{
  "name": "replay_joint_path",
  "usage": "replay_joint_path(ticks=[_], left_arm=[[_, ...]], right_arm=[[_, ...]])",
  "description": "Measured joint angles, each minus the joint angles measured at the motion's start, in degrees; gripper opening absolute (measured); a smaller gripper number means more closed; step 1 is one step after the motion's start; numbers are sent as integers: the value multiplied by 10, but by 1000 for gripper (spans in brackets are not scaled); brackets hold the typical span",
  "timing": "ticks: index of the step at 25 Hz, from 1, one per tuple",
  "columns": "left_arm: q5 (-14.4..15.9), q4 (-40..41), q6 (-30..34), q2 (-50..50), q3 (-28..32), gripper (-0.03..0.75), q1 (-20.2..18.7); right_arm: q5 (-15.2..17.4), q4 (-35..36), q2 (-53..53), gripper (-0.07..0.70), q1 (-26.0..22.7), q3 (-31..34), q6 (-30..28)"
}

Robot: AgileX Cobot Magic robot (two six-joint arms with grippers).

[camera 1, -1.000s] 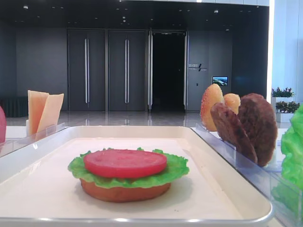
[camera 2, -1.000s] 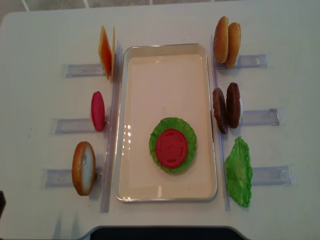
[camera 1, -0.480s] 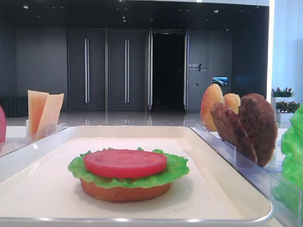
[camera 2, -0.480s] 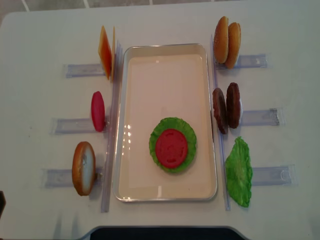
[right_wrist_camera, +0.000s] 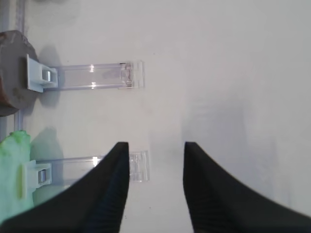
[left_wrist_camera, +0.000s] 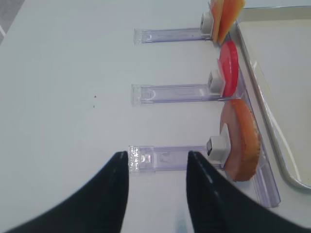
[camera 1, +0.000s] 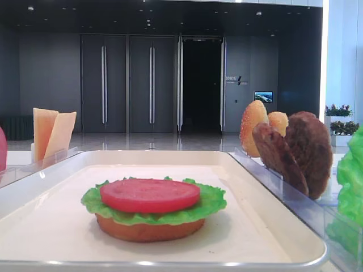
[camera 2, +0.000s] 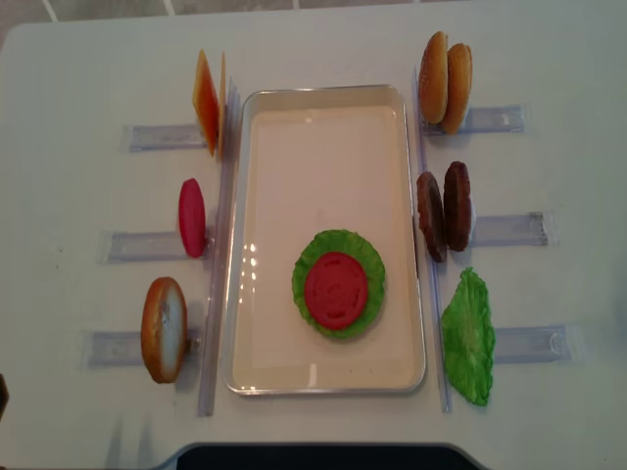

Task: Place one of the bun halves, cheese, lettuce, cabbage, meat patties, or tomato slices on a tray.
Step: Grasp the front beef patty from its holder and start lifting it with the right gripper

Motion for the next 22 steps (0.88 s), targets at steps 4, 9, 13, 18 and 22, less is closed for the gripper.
replay_joint_path(ticks=[4, 9, 13, 18, 22], left_arm=[[0, 0, 0, 0, 0, 303, 0], [0, 0, 0, 0, 0, 298, 0], [0, 0, 0, 0, 0, 297, 0], [0, 0, 0, 0, 0, 295, 0], [0, 0, 0, 0, 0, 295, 0]], right_arm=[[-5, 1, 63, 288, 0, -35, -1], [-3, 14, 92, 298, 0, -50, -24], [-2, 26, 93, 325, 24, -50, -49], [-28, 26, 93, 328, 142, -50, 6], [-61, -1, 97, 328, 264, -51, 88]])
